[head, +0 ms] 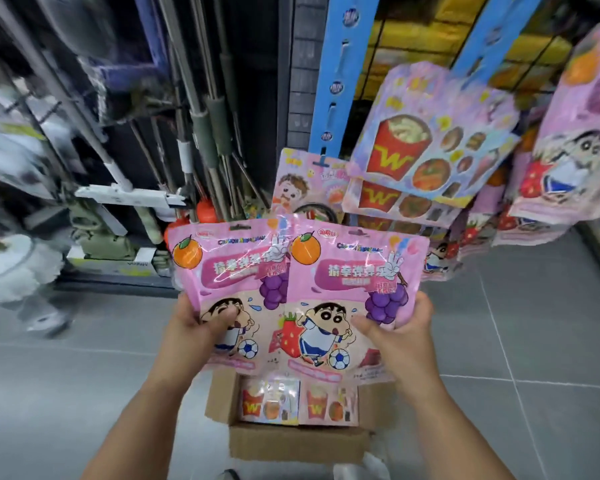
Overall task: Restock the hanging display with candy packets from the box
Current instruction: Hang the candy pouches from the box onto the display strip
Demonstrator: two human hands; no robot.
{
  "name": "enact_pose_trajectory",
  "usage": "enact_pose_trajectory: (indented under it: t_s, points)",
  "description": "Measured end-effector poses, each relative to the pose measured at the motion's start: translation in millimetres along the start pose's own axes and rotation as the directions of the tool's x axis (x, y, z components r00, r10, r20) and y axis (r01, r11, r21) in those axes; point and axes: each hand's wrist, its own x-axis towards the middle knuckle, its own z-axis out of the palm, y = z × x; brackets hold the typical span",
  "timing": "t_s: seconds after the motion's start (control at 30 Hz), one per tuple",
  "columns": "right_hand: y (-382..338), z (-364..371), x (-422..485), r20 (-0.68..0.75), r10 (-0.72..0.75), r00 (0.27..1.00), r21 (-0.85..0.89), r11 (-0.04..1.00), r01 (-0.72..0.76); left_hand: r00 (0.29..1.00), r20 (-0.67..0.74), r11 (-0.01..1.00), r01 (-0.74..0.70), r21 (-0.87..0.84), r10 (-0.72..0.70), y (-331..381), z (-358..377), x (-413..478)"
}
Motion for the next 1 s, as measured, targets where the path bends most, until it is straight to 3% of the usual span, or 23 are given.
enact_pose_trajectory:
  t_s: [0.1,0.2,0.47,0.73,1.0]
  points:
    - [-38,-11,-25,-0.043,-0.053,0.998,0.019,0.998,0.054,0.997,-0.001,0.997,-0.075,-0.019,0.075,39,-4,-26]
    - [-73,-24,-46,-0.082,-0.105,0.991,0.073,0.991,0.111,0.991,0.092,0.994,-0.098,-0.053,0.102,78,-4,-46]
    - [-131,-87,-77,-0.183,-0.174,0.968,0.206,0.956,0.211,0.947,0.222,0.965,-0.253,0.070,0.232,172,36,-85]
    - [-170,-192,-38,-0.156,-0.245,0.957,0.228,0.934,0.276,0.954,0.130,0.940,-0.292,0.175,0.272,218,136,-115]
    - [-196,-270,15,-0.060,-0.293,0.954,0.251,0.921,0.298,0.952,0.034,0.938,-0.306,0.164,0.305,239,218,-135]
